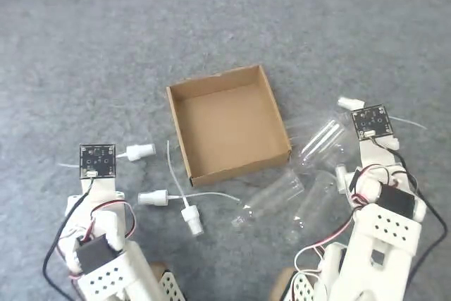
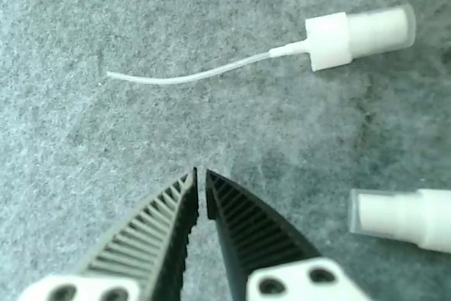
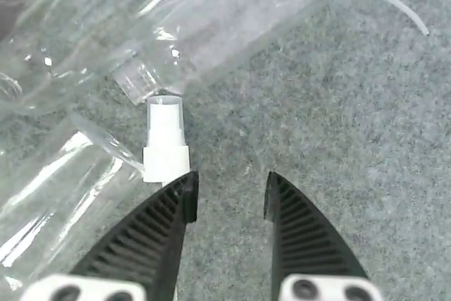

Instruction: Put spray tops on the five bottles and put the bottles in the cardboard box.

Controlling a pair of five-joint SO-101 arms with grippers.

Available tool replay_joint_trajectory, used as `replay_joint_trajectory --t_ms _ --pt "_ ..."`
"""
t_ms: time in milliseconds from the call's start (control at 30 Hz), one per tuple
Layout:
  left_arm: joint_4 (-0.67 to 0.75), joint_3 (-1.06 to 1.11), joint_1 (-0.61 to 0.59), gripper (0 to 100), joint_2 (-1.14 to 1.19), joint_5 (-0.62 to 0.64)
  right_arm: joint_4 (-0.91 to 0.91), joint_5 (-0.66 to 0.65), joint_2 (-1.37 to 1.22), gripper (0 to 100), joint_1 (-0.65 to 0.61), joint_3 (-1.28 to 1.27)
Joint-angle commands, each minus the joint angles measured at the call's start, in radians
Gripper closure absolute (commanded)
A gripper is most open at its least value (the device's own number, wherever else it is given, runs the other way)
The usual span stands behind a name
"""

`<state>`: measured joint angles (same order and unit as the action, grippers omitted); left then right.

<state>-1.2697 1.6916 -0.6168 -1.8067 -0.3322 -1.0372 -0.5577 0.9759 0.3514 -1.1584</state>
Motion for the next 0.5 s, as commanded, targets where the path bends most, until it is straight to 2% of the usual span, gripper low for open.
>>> replay_joint_trajectory --t_ms 0,133,300,367,467 --pt "-0.008 -0.007 -0.008 99 -0.015 -0.006 0.012 0.003 -0.012 87.1 -0.004 0.081" --pt "-0.008 -0.007 -0.008 99 -0.015 -0.006 -0.082 0.003 -0.059 87.0 -0.004 0.230" --pt "-0.008 -0.007 -0.002 99 -0.015 -0.002 -0.249 0.003 -0.252 87.0 -0.027 0.525" --pt "-0.008 -0.007 -0.002 99 -0.015 -0.002 -0.286 0.003 -0.343 87.0 -0.074 0.635" --pt "-0.008 -0.007 -0.002 99 -0.015 -0.002 -0.366 0.006 -0.481 87.0 -0.213 0.786"
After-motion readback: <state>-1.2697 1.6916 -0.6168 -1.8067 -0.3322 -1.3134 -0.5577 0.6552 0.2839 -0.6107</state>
